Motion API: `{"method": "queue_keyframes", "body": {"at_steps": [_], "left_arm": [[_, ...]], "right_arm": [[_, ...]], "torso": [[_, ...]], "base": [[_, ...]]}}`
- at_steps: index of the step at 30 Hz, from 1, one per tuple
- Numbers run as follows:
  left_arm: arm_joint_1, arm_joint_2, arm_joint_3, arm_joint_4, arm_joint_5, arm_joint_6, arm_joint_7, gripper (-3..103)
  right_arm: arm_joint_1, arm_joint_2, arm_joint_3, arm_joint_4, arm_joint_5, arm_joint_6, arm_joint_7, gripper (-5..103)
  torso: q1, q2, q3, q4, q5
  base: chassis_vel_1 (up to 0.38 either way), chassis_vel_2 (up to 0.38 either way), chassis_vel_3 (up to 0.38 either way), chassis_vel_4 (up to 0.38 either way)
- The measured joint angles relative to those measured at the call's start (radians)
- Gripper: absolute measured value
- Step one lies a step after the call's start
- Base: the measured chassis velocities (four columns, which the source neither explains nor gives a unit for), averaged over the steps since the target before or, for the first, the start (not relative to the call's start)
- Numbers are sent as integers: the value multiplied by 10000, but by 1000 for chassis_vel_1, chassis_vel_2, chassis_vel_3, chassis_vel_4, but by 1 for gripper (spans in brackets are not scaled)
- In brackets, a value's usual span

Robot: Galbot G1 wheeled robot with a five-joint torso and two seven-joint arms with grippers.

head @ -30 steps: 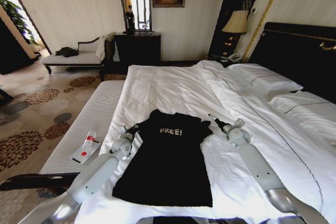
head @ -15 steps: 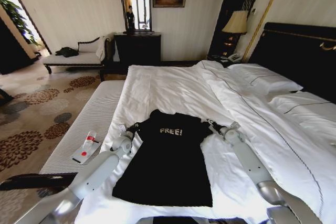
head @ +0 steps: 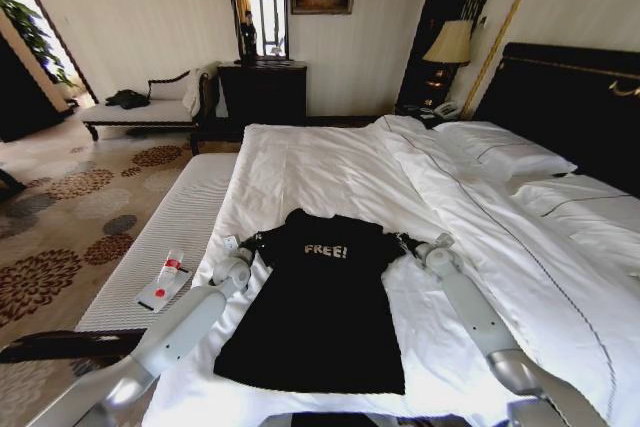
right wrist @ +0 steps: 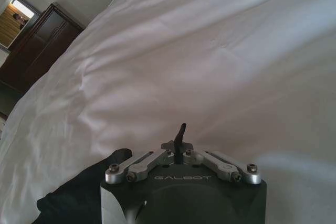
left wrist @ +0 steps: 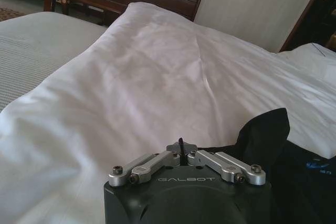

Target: Fold the clothes on the bed.

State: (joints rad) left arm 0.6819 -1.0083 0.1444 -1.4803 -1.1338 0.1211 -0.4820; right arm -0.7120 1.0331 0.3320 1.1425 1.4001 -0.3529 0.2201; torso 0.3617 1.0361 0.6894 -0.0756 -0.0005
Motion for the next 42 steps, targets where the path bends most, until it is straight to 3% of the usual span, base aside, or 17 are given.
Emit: {"method": "queue_keyframes", "body": {"at_steps": [18, 42], "left_arm": [[-1593, -49, -448, 1138, -553, -35, 73, 1], [-1435, 437, -1305, 1478, -707, -35, 298, 1]], "right_arm": [[189, -59, -409, 310, -922, 520, -327, 1], [489, 71, -521, -32, -1556, 928, -399, 1]], "torso": [[0, 0, 0, 3, -1], [0, 0, 0, 1, -1]], "base": [[0, 0, 0, 0], [0, 0, 0, 0]]}}
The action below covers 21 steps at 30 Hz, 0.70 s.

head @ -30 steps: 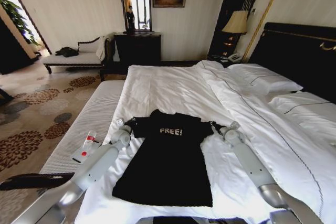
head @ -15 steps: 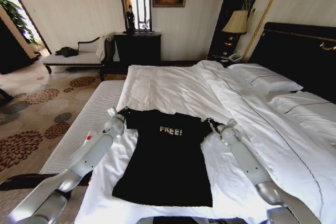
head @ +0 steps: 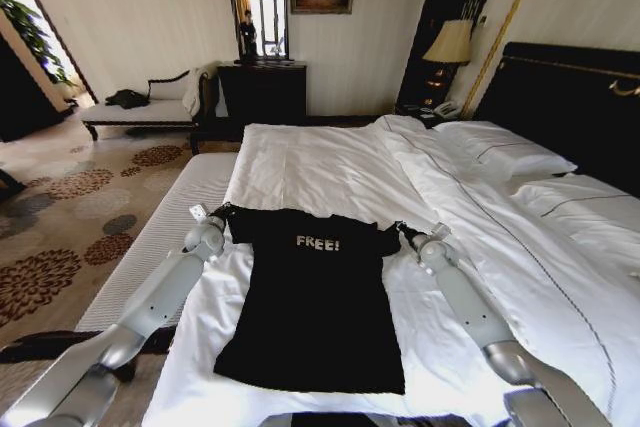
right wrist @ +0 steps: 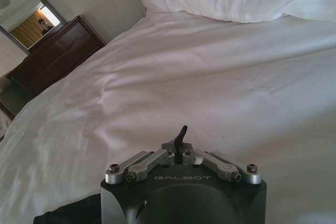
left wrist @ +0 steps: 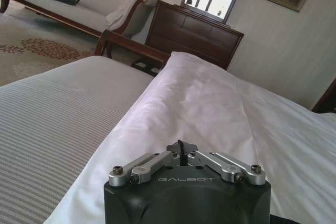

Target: Fold the clothes on the bed.

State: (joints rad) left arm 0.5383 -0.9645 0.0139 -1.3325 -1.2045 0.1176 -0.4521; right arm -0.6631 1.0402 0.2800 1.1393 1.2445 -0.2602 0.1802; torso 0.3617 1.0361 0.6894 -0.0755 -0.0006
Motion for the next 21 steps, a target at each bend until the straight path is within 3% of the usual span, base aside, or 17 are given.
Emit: {"method": "queue_keyframes", "body": {"at_steps": [15, 21], "left_arm": [[345, 173, -232, -306, 17, -113, 3, 1], [697, 589, -388, -694, -113, -95, 41, 1]], "right_arm": [[-204, -98, 115, 228, -134, 19, -48, 1], [-383, -106, 123, 373, -347, 20, -54, 1]], "torso": [[0, 1, -1, -6, 0], [-2, 1, -1, 4, 2]], "base": [[0, 0, 0, 0], [0, 0, 0, 0]]}}
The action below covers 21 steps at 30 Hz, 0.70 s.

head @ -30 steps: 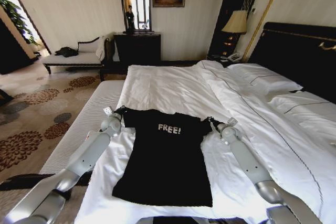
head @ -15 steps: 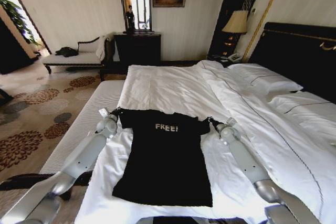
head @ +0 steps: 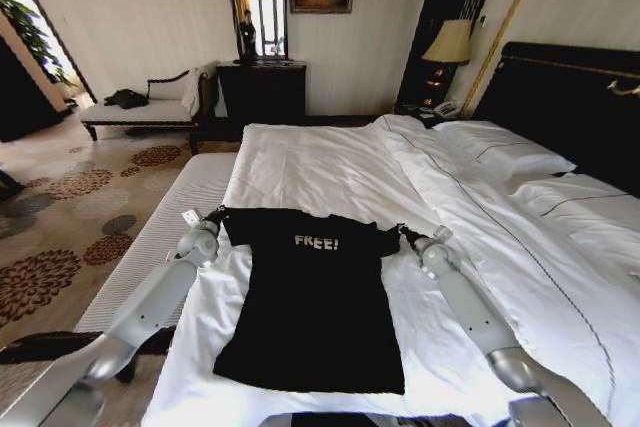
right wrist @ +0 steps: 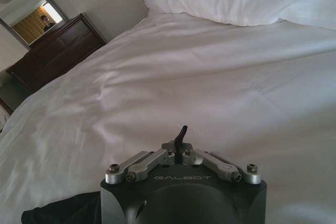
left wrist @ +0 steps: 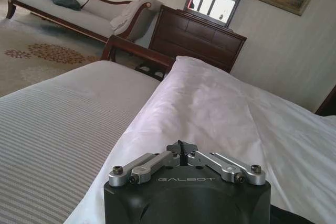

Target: Fold the clothes on the bed.

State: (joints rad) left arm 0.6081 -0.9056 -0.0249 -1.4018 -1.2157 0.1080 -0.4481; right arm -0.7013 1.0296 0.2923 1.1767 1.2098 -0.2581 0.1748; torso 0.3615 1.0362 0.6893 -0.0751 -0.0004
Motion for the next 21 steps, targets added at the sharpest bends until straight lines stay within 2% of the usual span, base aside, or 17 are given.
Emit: {"method": "queue_keyframes", "body": {"at_steps": [6, 12, 15, 21], "left_arm": [[174, -278, 242, -23, 364, -31, -6, 1], [300, -623, 433, -221, 671, -52, -71, 1], [391, -690, 505, -378, 743, -72, -146, 1], [541, -546, 445, -608, 731, -75, -192, 1]], "right_arm": [[-17, -73, -38, 85, -87, -8, 83, 1], [-360, -228, -59, 1280, -77, -67, 244, 1], [-747, -288, -337, 2639, -131, -208, 443, 1], [-840, -177, -1319, 3735, -581, -341, 597, 1]], "torso": [[0, 0, 1, -6, -1], [1, -1, 0, -10, -2], [-1, 1, 0, -4, -3], [0, 0, 0, -4, -2]], "base": [[0, 0, 0, 0], [0, 0, 0, 0], [0, 0, 0, 0], [0, 0, 0, 0]]}}
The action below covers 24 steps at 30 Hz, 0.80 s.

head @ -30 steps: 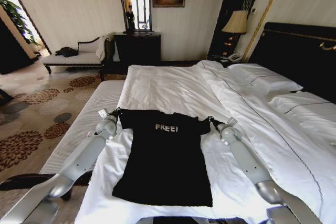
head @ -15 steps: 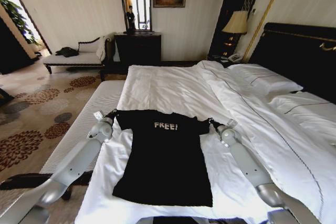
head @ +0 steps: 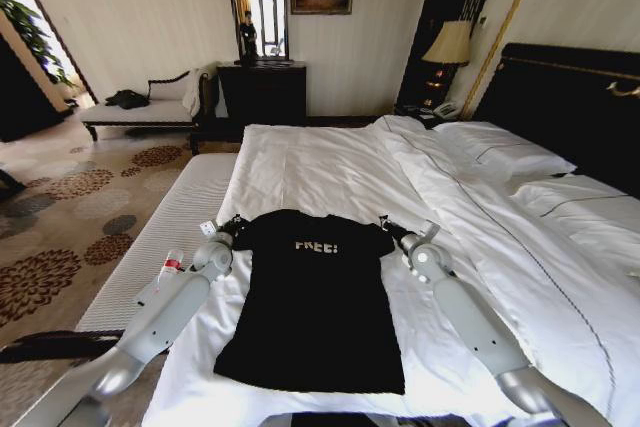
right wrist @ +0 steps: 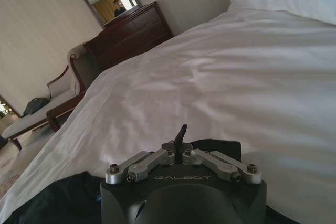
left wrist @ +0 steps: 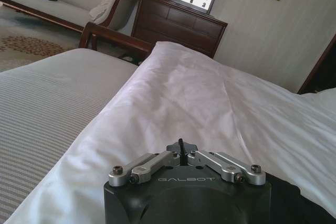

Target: Fold the clothes on the bed.

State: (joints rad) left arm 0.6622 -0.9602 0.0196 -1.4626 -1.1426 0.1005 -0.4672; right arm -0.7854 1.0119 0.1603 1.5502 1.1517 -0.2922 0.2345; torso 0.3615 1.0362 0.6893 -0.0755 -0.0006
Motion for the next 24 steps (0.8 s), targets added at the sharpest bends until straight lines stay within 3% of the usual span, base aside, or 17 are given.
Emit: {"method": "queue_keyframes", "body": {"at_steps": [6, 9, 24], "left_arm": [[18, -57, 33, -63, -17, -3, -22, 1], [10, -85, 59, -71, -21, -4, -24, 1], [215, -92, -50, -253, -17, -12, -24, 1]], "right_arm": [[414, 389, -910, -555, -805, 88, -86, 1], [525, 576, -1024, -771, -836, 101, -51, 1], [819, 1750, -1544, -1435, -1100, 132, 215, 1]], "torso": [[0, 0, 0, 3, -2], [0, -1, 0, -8, -3], [2, -1, 1, 1, 0]], "base": [[0, 0, 0, 0], [0, 0, 0, 0], [0, 0, 0, 0]]}}
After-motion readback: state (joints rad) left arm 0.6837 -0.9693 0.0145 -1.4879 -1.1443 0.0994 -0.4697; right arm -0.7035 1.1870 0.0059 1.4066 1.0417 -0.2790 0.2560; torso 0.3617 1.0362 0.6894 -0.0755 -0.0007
